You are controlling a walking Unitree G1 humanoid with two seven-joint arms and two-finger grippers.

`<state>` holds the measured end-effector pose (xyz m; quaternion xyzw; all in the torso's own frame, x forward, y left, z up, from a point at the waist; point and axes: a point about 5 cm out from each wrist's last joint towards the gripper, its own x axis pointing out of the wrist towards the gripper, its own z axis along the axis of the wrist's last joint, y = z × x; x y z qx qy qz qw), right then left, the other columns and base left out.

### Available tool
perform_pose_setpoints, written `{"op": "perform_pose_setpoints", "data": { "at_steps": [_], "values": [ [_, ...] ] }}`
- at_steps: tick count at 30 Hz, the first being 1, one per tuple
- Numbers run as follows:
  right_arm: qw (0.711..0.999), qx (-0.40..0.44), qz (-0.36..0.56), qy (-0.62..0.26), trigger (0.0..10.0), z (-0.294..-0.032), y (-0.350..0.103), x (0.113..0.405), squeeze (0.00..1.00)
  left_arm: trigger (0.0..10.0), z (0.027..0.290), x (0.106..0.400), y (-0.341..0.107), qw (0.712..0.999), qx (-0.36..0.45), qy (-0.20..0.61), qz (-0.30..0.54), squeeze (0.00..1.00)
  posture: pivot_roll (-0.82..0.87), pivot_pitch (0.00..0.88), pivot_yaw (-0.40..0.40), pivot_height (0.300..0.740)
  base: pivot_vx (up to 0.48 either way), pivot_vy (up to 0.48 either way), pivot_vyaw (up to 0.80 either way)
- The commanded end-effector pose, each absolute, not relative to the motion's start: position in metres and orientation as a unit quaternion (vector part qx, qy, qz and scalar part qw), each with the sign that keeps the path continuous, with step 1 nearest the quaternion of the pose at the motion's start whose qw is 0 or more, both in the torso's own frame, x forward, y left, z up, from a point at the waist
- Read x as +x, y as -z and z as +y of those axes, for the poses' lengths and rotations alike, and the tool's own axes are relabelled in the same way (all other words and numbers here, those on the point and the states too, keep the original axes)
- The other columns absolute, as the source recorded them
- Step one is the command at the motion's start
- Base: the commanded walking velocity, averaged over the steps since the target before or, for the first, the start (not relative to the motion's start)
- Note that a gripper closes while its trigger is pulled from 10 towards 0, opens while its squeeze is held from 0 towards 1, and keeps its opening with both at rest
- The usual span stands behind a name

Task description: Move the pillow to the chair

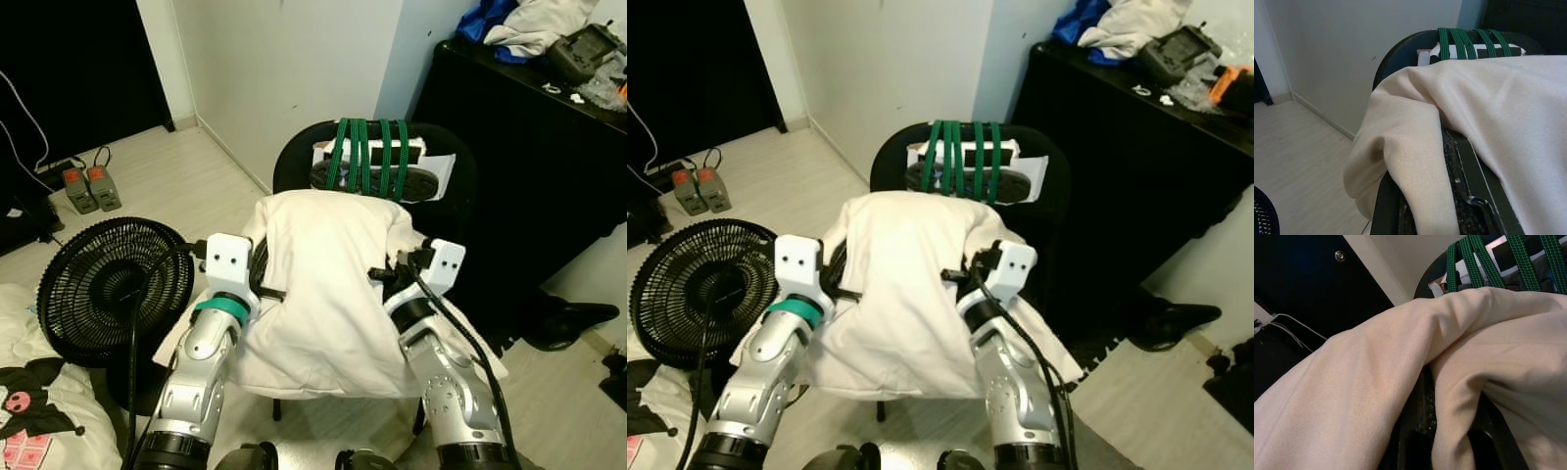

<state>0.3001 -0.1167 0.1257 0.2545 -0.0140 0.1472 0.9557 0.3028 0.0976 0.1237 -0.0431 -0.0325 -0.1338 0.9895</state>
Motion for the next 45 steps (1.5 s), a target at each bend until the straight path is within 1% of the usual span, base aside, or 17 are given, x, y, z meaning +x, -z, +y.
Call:
{"op": "perform_pose_setpoints", "data": {
  "at_steps": [1, 9, 11, 18, 21, 23, 31, 32, 37, 40, 41, 43, 45],
  "values": [
    [0.941, 0.285, -0.029, -0.181, 10.0, -0.096, -0.135, 0.299, 0.00, 10.0, 0.079, 0.298, -0.127, 0.982, -0.046, 0.181, -0.038, 0.00, -0.02, 0.055, 0.074, 0.685, 0.000, 0.000, 0.00],
    [0.941, 0.287, -0.027, -0.180, 10.0, -0.095, -0.134, 0.298, 0.00, 10.0, 0.079, 0.297, -0.126, 0.981, -0.046, 0.183, -0.037, 0.00, -0.02, 0.049, 0.079, 0.655, 0.000, 0.000, 0.00],
    [0.940, 0.287, -0.027, -0.180, 10.0, -0.095, -0.134, 0.298, 0.00, 10.0, 0.078, 0.297, -0.126, 0.981, -0.045, 0.185, -0.036, 0.00, -0.03, 0.047, 0.081, 0.640, 0.000, 0.000, 0.00],
    [0.940, 0.290, -0.026, -0.179, 10.0, -0.095, -0.133, 0.298, 0.00, 10.0, 0.078, 0.297, -0.125, 0.981, -0.044, 0.186, -0.036, 0.00, -0.03, 0.045, 0.081, 0.610, 0.000, 0.000, 0.00],
    [0.940, 0.291, -0.026, -0.179, 10.0, -0.095, -0.133, 0.298, 0.00, 10.0, 0.078, 0.297, -0.126, 0.981, -0.044, 0.186, -0.036, 0.00, -0.03, 0.047, 0.080, 0.605, 0.000, 0.000, 0.00],
    [0.939, 0.293, -0.024, -0.179, 10.0, -0.096, -0.133, 0.298, 0.00, 10.0, 0.078, 0.297, -0.126, 0.981, -0.044, 0.186, -0.036, 0.00, -0.02, 0.050, 0.078, 0.590, 0.000, 0.000, 0.00],
    [0.942, 0.290, -0.020, -0.170, 10.0, -0.098, -0.130, 0.299, 0.00, 10.0, 0.078, 0.297, -0.126, 0.981, -0.045, 0.186, -0.035, 0.00, -0.02, 0.052, 0.078, 0.585, 0.000, 0.000, 0.00],
    [0.948, 0.277, -0.009, -0.157, 10.0, -0.101, -0.125, 0.299, 0.00, 10.0, 0.078, 0.297, -0.125, 0.981, -0.042, 0.187, -0.034, 0.00, -0.02, 0.061, 0.077, 0.585, 0.000, 0.000, 0.00],
    [0.955, 0.262, 0.006, -0.140, 10.0, -0.105, -0.117, 0.299, 0.00, 10.0, 0.078, 0.296, -0.123, 0.981, -0.036, 0.188, -0.030, 0.00, -0.03, 0.067, 0.076, 0.585, 0.000, 0.000, 0.00],
    [0.970, 0.226, 0.051, -0.080, 10.0, -0.119, -0.097, 0.299, 0.00, 10.0, 0.080, 0.294, -0.115, 0.981, -0.024, 0.191, -0.014, 0.00, -0.02, 0.087, 0.068, 0.585, 0.000, 0.000, 0.00],
    [0.970, 0.226, 0.051, -0.080, 10.0, -0.119, -0.097, 0.299, 0.00, 10.0, 0.080, 0.294, -0.115, 0.981, -0.024, 0.191, -0.014, 0.00, -0.02, 0.087, 0.068, 0.585, 0.000, 0.000, 0.00],
    [0.974, 0.210, 0.086, -0.028, 10.0, -0.135, -0.079, 0.299, 0.00, 10.0, 0.080, 0.291, -0.097, 0.979, -0.004, 0.203, 0.014, 0.00, -0.02, 0.102, 0.063, 0.585, 0.000, 0.000, 0.00],
    [0.974, 0.206, 0.096, -0.014, 10.0, -0.139, -0.074, 0.298, 0.00, 10.0, 0.080, 0.289, -0.090, 0.978, 0.003, 0.208, 0.024, 0.00, -0.02, 0.102, 0.063, 0.585, 0.000, 0.000, 0.00]
  ]
}}
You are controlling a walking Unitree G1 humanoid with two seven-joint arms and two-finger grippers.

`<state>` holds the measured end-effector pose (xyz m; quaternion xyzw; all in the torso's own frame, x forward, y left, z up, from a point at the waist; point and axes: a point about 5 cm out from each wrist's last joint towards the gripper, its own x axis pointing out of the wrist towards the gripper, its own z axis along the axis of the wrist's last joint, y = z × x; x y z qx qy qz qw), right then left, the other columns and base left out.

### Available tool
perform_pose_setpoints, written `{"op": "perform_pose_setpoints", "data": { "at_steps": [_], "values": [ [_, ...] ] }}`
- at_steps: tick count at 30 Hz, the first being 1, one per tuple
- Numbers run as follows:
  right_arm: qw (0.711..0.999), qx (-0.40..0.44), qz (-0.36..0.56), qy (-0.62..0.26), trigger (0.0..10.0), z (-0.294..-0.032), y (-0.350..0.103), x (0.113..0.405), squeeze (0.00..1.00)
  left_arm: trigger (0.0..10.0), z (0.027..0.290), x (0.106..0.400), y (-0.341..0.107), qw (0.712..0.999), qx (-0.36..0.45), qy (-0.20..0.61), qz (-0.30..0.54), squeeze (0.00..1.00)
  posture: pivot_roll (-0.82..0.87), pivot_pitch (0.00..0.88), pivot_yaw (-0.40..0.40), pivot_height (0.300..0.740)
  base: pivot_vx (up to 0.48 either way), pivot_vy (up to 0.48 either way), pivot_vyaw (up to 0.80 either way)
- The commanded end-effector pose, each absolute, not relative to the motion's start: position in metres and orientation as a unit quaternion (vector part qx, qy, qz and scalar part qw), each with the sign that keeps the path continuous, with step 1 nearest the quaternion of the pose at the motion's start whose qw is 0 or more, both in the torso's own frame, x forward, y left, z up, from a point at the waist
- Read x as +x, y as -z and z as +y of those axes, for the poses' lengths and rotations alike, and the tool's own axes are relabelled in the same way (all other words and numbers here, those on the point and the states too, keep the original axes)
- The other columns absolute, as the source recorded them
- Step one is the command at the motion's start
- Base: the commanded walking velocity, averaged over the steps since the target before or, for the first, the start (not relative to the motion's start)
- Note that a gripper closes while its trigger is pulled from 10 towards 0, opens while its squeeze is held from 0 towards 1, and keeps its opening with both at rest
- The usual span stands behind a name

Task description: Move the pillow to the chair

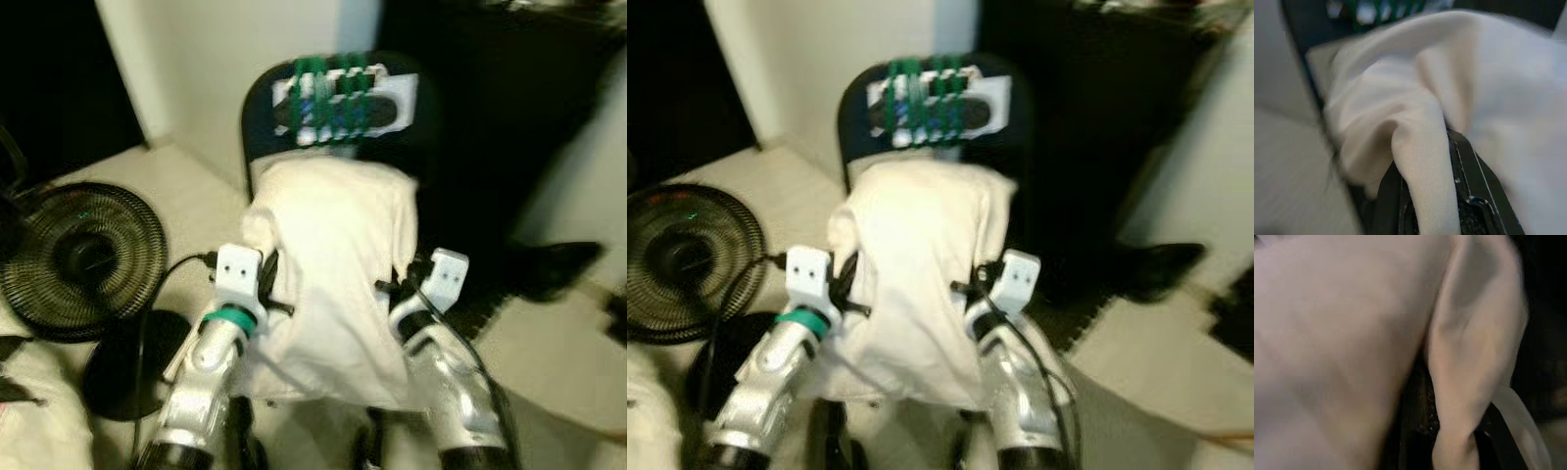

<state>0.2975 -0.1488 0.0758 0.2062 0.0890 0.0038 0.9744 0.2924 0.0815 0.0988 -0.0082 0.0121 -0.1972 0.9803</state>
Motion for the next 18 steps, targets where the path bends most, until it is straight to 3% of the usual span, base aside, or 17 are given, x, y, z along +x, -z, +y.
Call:
{"op": "perform_pose_setpoints", "data": {
  "at_steps": [1, 8, 18],
  "values": [
    [0.976, 0.189, 0.108, 0.001, 10.0, -0.145, -0.068, 0.299, 0.00, 10.0, 0.079, 0.290, -0.085, 0.976, 0.008, 0.213, 0.034, 0.00, -0.02, 0.124, 0.061, 0.585, 0.000, 0.000, 0.00],
    [0.978, 0.158, 0.125, 0.046, 10.0, -0.164, -0.062, 0.314, 0.00, 10.0, 0.072, 0.308, -0.088, 0.975, 0.016, 0.217, 0.039, 0.00, -0.03, 0.168, 0.068, 0.585, 0.000, 0.000, 0.00],
    [0.979, 0.155, 0.111, 0.071, 10.0, -0.169, -0.073, 0.333, 0.00, 10.0, 0.065, 0.321, -0.097, 0.975, 0.024, 0.218, 0.024, 0.00, -0.03, 0.225, 0.079, 0.585, 0.000, 0.000, 0.00]
  ]
}}
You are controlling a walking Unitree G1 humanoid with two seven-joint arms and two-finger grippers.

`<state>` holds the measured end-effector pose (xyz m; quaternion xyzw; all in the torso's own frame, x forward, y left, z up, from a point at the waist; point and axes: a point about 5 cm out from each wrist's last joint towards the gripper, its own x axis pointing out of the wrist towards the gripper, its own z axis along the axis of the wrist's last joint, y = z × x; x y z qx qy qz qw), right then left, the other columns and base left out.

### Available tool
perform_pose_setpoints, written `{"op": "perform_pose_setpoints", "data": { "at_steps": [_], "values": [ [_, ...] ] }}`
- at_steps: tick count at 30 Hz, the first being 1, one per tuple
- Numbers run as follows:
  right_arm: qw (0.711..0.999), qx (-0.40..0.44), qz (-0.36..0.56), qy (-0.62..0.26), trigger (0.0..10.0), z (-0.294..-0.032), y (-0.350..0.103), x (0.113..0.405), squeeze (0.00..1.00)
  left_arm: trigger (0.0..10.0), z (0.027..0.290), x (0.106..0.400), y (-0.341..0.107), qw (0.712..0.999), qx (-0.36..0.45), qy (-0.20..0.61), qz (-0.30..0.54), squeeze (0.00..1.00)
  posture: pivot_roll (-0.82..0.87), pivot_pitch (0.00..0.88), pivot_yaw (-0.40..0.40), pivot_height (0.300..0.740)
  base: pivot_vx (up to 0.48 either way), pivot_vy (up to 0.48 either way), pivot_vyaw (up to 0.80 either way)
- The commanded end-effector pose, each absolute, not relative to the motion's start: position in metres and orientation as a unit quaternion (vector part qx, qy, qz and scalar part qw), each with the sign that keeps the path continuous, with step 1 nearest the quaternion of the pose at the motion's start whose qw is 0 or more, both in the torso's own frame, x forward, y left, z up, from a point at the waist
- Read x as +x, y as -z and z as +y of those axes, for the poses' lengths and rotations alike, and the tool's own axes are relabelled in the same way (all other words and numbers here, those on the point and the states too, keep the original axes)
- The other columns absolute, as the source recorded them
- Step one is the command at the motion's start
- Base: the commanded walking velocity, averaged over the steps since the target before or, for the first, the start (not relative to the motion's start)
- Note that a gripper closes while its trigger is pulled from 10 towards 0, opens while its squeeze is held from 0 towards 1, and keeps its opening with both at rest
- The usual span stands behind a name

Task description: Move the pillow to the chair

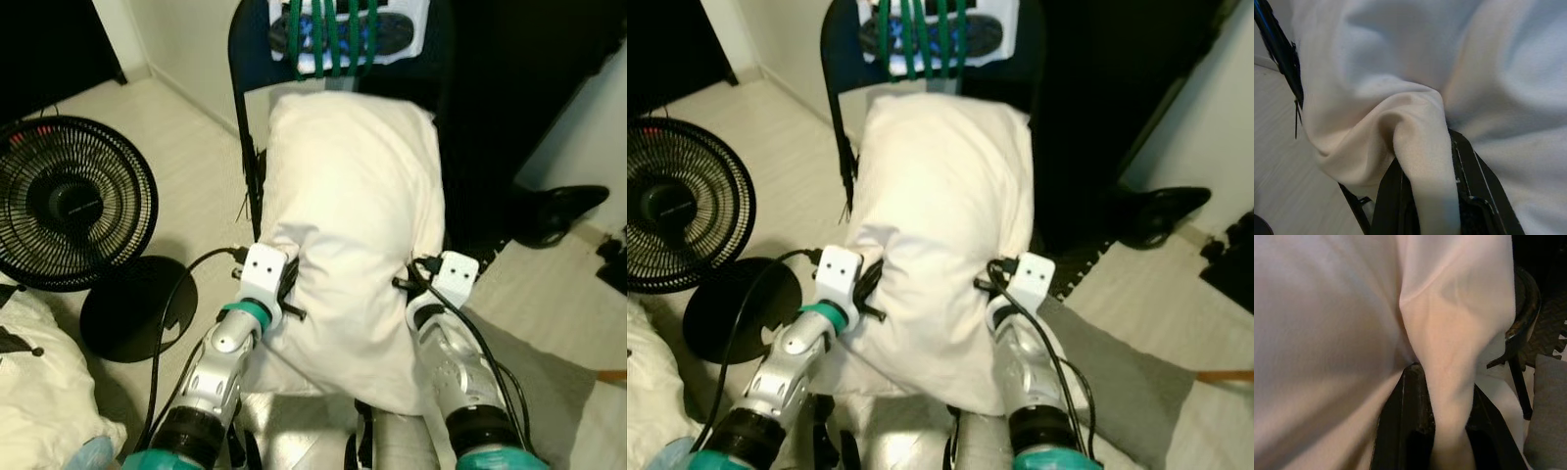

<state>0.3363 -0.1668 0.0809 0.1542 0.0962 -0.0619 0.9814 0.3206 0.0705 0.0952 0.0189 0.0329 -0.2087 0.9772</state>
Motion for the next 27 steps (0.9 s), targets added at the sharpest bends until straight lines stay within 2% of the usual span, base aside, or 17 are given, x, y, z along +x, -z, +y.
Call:
{"op": "perform_pose_setpoints", "data": {
  "at_steps": [1, 8, 11, 14, 19, 22, 27],
  "values": [
    [0.979, 0.155, 0.111, 0.071, 10.0, -0.169, -0.073, 0.333, 0.00, 10.0, 0.065, 0.321, -0.097, 0.975, 0.024, 0.218, 0.024, 0.00, -0.03, 0.225, 0.079, 0.585, 0.000, 0.000, 0.00],
    [0.980, 0.133, 0.097, 0.108, 10.0, -0.194, -0.086, 0.353, 0.00, 10.0, 0.065, 0.343, -0.110, 0.977, 0.036, 0.211, 0.010, 0.00, -0.02, 0.283, 0.096, 0.585, 0.000, 0.000, 0.00],
    [0.978, 0.127, 0.092, 0.136, 10.0, -0.207, -0.094, 0.359, 0.00, 10.0, 0.063, 0.351, -0.115, 0.976, 0.050, 0.210, 0.006, 0.00, -0.03, 0.282, 0.098, 0.585, 0.000, 0.000, 0.00],
    [0.976, 0.131, 0.050, 0.165, 10.0, -0.221, -0.122, 0.372, 0.00, 10.0, 0.063, 0.370, -0.137, 0.980, 0.066, 0.188, -0.015, 0.00, -0.05, 0.268, 0.104, 0.585, 0.000, 0.000, 0.00],
    [0.976, 0.146, 0.016, 0.160, 10.0, -0.223, -0.140, 0.380, 0.00, 10.0, 0.068, 0.382, -0.155, 0.985, 0.079, 0.151, -0.035, 0.00, -0.06, 0.260, 0.105, 0.585, 0.000, 0.000, 0.00],
    [0.977, 0.139, -0.026, 0.162, 10.0, -0.229, -0.160, 0.386, 0.00, 10.0, 0.077, 0.397, -0.182, 0.993, 0.013, 0.104, -0.049, 0.00, -0.09, 0.235, 0.118, 0.585, 0.000, 0.000, 0.00],
    [0.970, 0.139, -0.044, 0.195, 10.0, -0.240, -0.171, 0.387, 0.00, 10.0, 0.061, 0.394, -0.181, 0.988, 0.006, 0.145, -0.054, 0.00, -0.10, 0.223, 0.120, 0.585, 0.000, 0.000, 0.00]
  ]
}}
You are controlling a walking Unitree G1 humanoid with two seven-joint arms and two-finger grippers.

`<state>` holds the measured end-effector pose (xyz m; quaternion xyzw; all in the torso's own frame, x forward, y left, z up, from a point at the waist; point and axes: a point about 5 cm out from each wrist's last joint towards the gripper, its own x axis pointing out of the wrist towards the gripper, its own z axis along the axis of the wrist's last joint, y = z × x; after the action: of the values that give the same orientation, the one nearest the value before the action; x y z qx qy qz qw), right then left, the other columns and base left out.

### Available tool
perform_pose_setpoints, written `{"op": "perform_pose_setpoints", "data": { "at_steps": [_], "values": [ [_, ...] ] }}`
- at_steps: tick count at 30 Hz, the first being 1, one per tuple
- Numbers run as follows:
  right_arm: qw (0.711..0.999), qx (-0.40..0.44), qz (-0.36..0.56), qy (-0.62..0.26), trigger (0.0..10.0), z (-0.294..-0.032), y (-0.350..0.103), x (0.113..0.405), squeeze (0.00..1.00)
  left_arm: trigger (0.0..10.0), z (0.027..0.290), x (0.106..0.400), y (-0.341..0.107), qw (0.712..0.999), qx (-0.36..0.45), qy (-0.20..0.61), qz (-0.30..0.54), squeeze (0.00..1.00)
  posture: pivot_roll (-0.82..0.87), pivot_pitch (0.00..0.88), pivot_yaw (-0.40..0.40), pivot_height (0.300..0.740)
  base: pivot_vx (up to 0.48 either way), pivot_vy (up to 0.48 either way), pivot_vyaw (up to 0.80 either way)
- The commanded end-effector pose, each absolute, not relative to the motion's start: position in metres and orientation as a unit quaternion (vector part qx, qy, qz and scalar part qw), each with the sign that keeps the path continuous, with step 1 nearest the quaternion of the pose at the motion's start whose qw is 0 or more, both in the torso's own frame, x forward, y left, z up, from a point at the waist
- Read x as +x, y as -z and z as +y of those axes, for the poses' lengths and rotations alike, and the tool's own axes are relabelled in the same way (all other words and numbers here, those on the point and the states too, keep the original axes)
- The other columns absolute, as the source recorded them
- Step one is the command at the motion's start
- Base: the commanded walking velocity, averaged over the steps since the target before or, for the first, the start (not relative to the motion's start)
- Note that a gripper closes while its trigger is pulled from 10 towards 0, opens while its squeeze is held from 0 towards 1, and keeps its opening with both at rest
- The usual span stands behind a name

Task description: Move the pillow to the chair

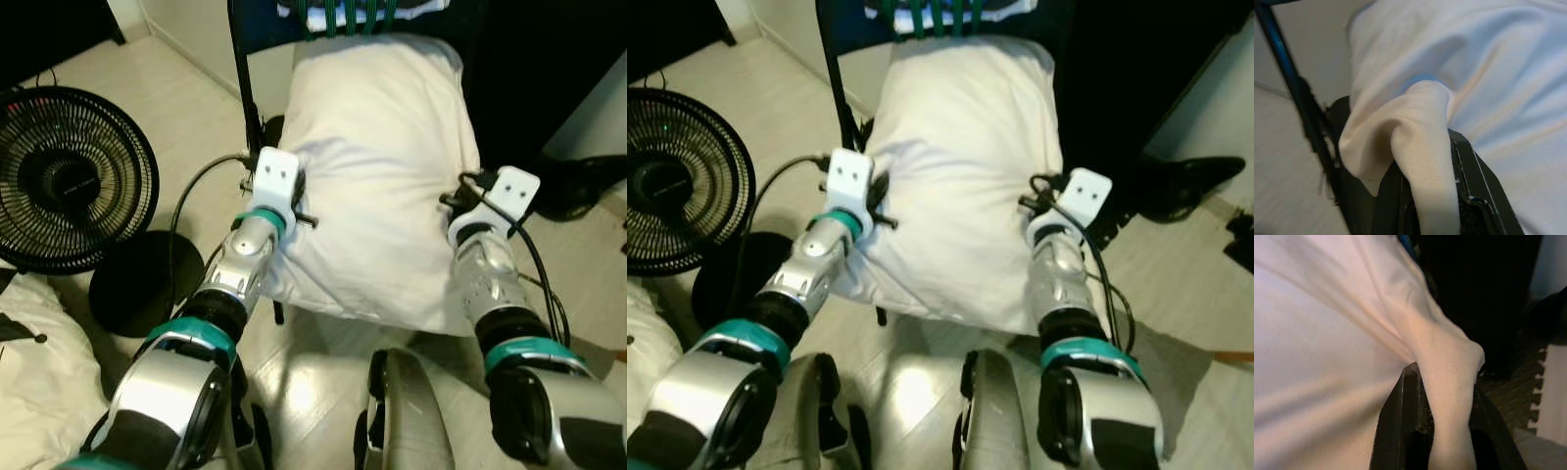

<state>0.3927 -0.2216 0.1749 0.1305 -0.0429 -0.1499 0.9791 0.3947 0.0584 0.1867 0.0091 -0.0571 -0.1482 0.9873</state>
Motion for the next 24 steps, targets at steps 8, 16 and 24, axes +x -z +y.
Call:
{"op": "perform_pose_setpoints", "data": {
  "at_steps": [8, 16, 24],
  "values": [
    [0.977, 0.143, -0.051, 0.150, 10.0, -0.227, -0.164, 0.387, 1.00, 10.0, 0.055, 0.389, -0.172, 0.982, -0.032, 0.177, -0.053, 1.00, -0.10, 0.181, 0.105, 0.585, 0.000, 0.000, 0.00],
    [0.980, 0.149, -0.057, 0.120, 10.0, -0.208, -0.149, 0.382, 1.00, 10.0, 0.069, 0.387, -0.166, 0.982, -0.032, 0.177, -0.064, 1.00, -0.09, 0.115, 0.078, 0.585, 0.000, 0.000, 0.00],
    [0.982, 0.122, -0.123, 0.080, 10.0, -0.190, -0.133, 0.354, 0.00, 10.0, 0.095, 0.361, -0.151, 0.971, -0.018, 0.205, -0.124, 0.21, -0.04, 0.064, 0.027, 0.585, 0.000, 0.000, 0.00]
  ]
}}
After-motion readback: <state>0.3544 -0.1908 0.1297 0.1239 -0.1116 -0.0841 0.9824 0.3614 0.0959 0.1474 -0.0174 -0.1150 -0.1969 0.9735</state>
